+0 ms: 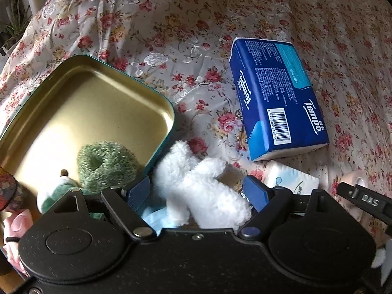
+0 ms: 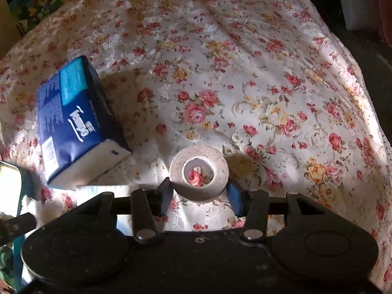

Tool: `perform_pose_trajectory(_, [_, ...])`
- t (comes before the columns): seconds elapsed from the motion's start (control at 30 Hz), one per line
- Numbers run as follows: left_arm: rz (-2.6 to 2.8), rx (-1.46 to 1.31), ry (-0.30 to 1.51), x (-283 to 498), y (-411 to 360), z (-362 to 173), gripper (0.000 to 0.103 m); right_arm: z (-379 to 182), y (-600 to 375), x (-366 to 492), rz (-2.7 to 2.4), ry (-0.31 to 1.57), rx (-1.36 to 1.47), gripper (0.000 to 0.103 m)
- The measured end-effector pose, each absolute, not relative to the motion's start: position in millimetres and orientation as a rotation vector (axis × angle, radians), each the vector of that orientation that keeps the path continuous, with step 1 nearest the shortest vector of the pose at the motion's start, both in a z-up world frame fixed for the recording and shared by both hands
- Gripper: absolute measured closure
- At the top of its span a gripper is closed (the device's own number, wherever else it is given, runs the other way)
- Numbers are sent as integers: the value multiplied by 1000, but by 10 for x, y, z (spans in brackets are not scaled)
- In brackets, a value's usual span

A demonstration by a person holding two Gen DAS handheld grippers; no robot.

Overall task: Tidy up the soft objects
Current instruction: 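Grasp the white plush toy with the left tool while the right tool grasps the beige tape roll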

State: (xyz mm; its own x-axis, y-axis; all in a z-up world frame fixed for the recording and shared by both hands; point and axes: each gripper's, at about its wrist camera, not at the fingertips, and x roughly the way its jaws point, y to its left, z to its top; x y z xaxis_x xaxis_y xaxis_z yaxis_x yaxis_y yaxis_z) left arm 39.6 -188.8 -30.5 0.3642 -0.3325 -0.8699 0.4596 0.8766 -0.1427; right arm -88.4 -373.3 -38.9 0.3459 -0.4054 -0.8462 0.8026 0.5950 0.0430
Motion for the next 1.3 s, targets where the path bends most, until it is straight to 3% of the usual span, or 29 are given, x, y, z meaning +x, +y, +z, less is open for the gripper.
perform_pose_trajectory(0.53, [-422,98,1129,513,-2089,-543,23,-240,-3690,-1030,-763,823,494,56])
perform_pose_trajectory(0.57, [-424,90,1124,510,-2090,-532,25,-242,-3689,-1034,-760,823,496,56])
perform_pose_trajectory(0.63, [-431,101,1103,487,-2096,-497,46,-242,-3686,-1043,-754,819,502,56])
perform_pose_trajectory(0.8, [-501,80,1093,432,-2045,-386,62,-207,-3655,-1066,-735,799,501,56])
perform_pose_trajectory(0.87, [-524,74,1093,393,-2016,-335,75,-196,-3638,-1074,-729,793,497,56])
perform_pose_trajectory(1.17, [-596,89,1109,297,-1911,-264,73,-180,-3607,-1117,-737,784,492,56])
perform_pose_trajectory(1.23, [-584,72,1133,329,-1891,-294,57,-166,-3595,-1127,-738,781,488,56])
perform_pose_trajectory(1.3, [-559,46,1158,361,-1868,-331,48,-162,-3590,-1133,-740,781,483,56])
